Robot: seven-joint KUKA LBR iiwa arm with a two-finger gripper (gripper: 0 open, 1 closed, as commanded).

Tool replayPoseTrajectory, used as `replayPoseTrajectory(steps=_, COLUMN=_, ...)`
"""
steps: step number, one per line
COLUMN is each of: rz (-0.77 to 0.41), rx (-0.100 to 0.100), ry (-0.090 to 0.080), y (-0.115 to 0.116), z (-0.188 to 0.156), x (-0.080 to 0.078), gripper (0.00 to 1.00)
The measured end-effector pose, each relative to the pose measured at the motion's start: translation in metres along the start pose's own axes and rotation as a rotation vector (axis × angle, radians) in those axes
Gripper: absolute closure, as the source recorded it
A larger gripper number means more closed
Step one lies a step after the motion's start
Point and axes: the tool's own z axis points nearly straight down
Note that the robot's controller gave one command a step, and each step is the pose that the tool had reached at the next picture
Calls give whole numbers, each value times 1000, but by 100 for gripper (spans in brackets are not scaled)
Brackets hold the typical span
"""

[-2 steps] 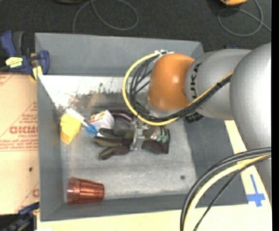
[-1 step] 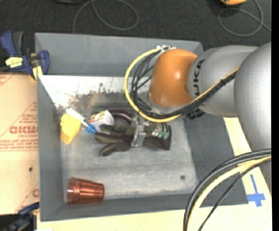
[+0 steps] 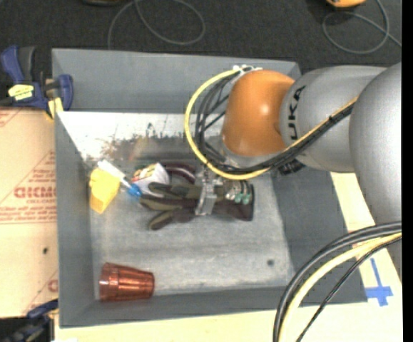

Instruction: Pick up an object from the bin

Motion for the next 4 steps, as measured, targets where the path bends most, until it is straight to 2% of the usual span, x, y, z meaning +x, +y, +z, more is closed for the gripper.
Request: replayPoseTrajectory(steps=4, rz=1, rx=-1, ry=2, y=0, z=-37, x=0, gripper=100)
